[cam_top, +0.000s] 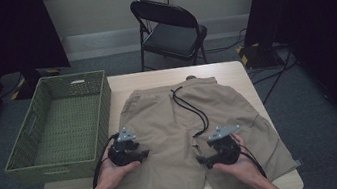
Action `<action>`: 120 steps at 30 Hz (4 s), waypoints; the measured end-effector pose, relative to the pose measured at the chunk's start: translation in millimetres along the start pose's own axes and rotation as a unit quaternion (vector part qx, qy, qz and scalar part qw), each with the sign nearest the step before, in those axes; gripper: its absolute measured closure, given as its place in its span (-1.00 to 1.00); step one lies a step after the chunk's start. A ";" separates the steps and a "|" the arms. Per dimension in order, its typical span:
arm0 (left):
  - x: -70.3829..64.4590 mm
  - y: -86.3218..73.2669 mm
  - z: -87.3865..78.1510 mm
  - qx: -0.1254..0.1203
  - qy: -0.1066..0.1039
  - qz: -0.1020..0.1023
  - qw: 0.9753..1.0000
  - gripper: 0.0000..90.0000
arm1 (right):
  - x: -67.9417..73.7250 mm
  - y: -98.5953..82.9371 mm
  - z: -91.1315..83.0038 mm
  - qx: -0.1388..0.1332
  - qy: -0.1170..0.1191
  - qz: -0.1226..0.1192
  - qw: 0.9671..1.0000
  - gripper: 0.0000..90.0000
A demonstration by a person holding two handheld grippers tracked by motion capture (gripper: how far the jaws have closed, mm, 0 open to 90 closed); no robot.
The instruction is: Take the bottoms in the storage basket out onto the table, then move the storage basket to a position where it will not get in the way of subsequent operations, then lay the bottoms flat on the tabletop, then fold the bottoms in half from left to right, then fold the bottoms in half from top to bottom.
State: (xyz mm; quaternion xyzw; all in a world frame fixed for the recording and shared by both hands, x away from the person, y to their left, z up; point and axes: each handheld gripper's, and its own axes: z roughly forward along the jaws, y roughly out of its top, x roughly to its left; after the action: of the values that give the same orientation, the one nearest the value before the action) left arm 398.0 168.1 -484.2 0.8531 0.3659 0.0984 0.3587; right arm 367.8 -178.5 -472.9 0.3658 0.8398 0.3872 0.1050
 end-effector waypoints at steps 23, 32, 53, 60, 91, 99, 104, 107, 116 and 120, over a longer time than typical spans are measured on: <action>-14.9 11.1 20.6 0.004 0.013 0.025 1.000 -0.20 | -70.2 -0.6 22.6 0.026 -0.118 0.044 0.992 -0.55; -27.2 20.2 28.7 0.011 -0.013 0.028 0.999 -0.20 | -90.0 -7.1 12.0 0.027 -0.128 0.056 0.990 -0.55; -5.5 12.9 6.3 -0.003 -0.008 -0.008 1.000 -0.38 | -54.0 2.4 -8.2 -0.010 -0.076 0.048 0.996 -0.39; 0.4 10.2 10.6 0.010 0.001 -0.016 1.000 -0.38 | -21.0 12.7 -3.9 -0.021 -0.027 0.020 0.999 -0.28; -1.2 7.7 13.9 0.011 0.004 -0.006 1.000 -0.38 | 112.9 40.1 55.2 0.007 0.136 -0.094 0.986 -0.15; -0.2 6.7 13.1 0.009 0.006 0.003 1.000 -0.33 | 140.1 49.4 67.3 0.017 0.159 -0.117 0.980 -0.20; -2.2 6.0 13.7 0.007 0.009 0.007 1.000 -0.33 | 160.9 52.7 80.8 0.026 0.177 -0.132 0.975 -0.14; -3.2 6.2 13.1 0.011 0.009 0.013 1.000 -0.33 | 170.6 54.1 87.5 0.030 0.187 -0.137 0.972 -0.10; 0.1 5.7 10.9 0.012 -0.004 0.012 1.000 -0.21 | 194.0 58.3 105.7 0.032 0.198 -0.151 0.968 0.08; -0.7 6.3 10.6 0.015 -0.005 0.012 1.000 -0.20 | 198.9 56.9 113.9 0.034 0.197 -0.160 0.967 0.11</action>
State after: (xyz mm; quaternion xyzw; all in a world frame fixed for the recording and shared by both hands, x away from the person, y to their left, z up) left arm 405.6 159.0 -487.6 0.8629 0.3556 0.0930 0.3467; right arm 309.2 49.8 -487.4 0.1465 0.9041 0.4011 -0.0144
